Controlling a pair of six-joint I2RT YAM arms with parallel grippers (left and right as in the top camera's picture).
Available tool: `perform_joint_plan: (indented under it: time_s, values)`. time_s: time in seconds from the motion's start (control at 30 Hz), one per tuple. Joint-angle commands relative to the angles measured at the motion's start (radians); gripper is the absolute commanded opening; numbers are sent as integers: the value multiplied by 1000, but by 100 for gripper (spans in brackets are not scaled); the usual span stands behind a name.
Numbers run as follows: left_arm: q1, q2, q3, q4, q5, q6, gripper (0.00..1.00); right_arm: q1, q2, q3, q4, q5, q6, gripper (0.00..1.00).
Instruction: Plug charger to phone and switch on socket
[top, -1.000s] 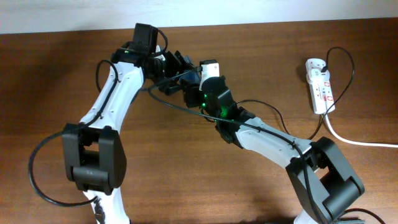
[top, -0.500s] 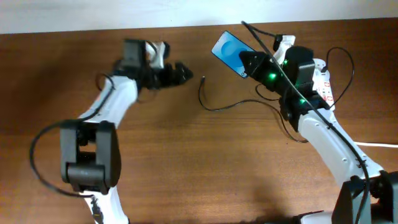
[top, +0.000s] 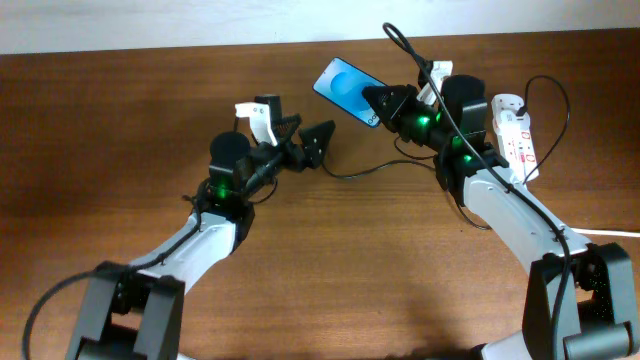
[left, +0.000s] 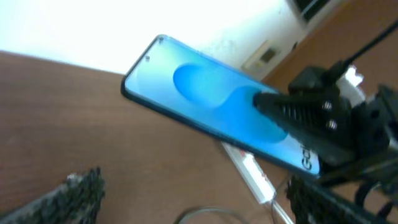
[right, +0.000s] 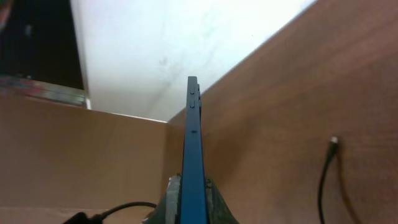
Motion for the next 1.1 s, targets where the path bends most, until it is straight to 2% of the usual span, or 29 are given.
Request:
perform_joint_plan:
  time_s: [0.0, 0.07, 0.13, 0.2, 0.23, 0.3, 0.33, 0.4, 0.67, 0.73, 1.0, 1.07]
  values:
    - [28, 39, 2, 53, 36, -214, 99, 5, 17, 20, 151, -40, 5, 4]
    - [80, 89, 2, 227, 142, -328, 99, 7, 40, 20, 177, -52, 4, 4]
    - [113, 142, 2, 295, 172, -407, 99, 19, 56, 20, 217, -69, 5, 4]
    - [120, 231, 2, 516, 183, -546, 99, 44, 95, 20, 225, -66, 5, 4]
    - [120, 261, 3, 504, 175, -586, 99, 69, 116, 20, 253, -65, 5, 4]
    - [120, 293, 3, 580, 175, -617, 99, 89, 153, 20, 257, -53, 24, 4]
    - [120, 297, 3, 596, 167, -620, 99, 92, 175, 20, 274, -57, 46, 4]
    - [120, 302, 3, 533, 120, -674, 99, 117, 210, 20, 345, -62, 45, 4]
    - [120, 306, 3, 491, -45, -821, 99, 180, 233, 20, 380, -8, 39, 4]
    - [120, 306, 5, 555, -43, -826, 99, 184, 264, 20, 381, -8, 61, 4]
    - [120, 307, 6, 593, 18, -837, 99, 235, 319, 20, 514, 13, 207, 4]
    - [120, 308, 6, 593, 21, -837, 77, 240, 325, 20, 531, 10, 211, 4]
